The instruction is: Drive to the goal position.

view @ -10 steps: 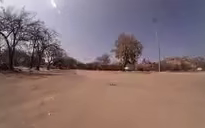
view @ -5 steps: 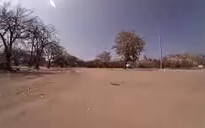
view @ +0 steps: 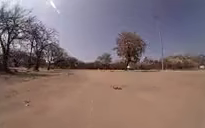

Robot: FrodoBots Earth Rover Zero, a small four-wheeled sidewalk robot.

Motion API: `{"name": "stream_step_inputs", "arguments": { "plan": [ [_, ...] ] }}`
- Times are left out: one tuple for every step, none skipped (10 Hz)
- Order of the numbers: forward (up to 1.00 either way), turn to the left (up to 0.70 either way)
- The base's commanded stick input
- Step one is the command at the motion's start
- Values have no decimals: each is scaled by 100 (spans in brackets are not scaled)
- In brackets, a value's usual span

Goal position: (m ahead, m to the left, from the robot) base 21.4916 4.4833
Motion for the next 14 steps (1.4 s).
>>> {"name": "stream_step_inputs", "arguments": {
  "plan": [
    [100,3],
    [100,3],
    [100,3],
    [100,3],
    [100,3],
    [100,3],
    [100,3],
    [100,3],
    [100,3],
    [100,3],
    [100,3],
    [100,3],
    [100,3],
    [100,3]
  ]
}}
